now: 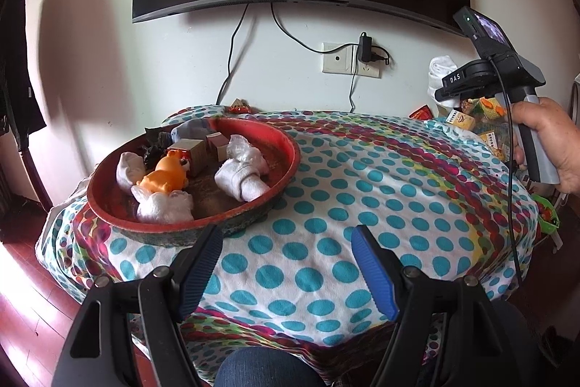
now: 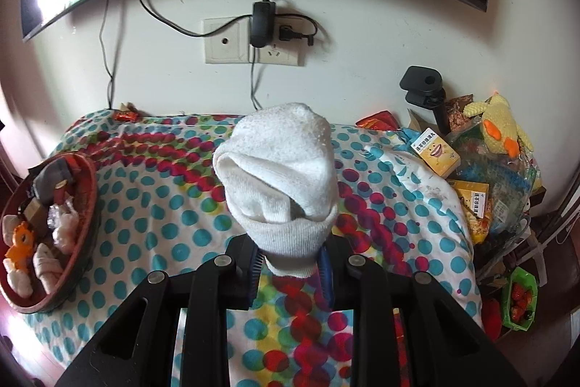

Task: Organize objects
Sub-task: 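Lift the white sock and carry it over the red tray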

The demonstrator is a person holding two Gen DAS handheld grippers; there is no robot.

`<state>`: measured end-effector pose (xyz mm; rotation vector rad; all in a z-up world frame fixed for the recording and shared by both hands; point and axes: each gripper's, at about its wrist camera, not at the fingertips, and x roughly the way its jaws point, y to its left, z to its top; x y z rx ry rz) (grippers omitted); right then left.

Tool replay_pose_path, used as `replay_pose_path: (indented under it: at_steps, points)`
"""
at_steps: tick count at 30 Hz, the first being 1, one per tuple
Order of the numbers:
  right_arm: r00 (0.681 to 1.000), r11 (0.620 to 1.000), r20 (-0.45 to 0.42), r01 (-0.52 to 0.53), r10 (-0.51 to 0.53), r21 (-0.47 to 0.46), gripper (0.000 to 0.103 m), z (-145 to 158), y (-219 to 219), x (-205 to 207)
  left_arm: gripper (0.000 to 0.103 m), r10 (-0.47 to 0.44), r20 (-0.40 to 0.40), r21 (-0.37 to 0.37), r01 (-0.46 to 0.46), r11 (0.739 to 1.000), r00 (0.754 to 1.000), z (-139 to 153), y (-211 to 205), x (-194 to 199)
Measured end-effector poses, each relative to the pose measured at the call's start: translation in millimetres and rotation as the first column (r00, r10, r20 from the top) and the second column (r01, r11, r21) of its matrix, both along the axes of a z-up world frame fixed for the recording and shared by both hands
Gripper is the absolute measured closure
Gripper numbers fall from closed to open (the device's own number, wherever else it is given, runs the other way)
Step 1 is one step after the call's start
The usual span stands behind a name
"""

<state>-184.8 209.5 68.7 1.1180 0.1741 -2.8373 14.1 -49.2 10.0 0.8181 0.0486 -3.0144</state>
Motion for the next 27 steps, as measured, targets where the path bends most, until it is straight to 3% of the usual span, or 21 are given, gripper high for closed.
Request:
replay_pose_path:
  at_steps: [17,22,27]
  points:
    - [0.994,0.993,-0.035,-0.103,0.105,0.057,0.078,7,-64,32,0.027,0.031,0.005,0.02,-0.031,0.999,1.0,4,-14,11]
    - [0.988,0.988,-0.019,-0.15,0.15,0.04,0.078,-1,-95,33,0.027,0.079,0.033,0.042,-0.08,0.996,0.996,5,-32,22]
    - [0.963,0.963,0.016,-0.268,0.267,0.03,0.077,-19,-153,44,0.027,0.168,0.017,0.068,-0.169,0.983,0.986,9,-60,37]
